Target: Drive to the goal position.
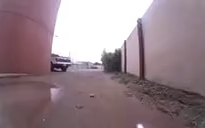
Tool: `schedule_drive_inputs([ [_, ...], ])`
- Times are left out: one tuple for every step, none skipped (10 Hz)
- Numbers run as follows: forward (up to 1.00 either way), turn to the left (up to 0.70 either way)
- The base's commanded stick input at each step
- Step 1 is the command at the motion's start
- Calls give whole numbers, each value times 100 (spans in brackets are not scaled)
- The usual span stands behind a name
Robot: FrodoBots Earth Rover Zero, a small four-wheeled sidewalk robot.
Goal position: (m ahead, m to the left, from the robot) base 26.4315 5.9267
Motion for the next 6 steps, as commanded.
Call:
schedule_drive_inputs([
  [70,0],
  [70,0],
  [70,0],
  [70,0],
  [70,0],
  [70,-20],
])
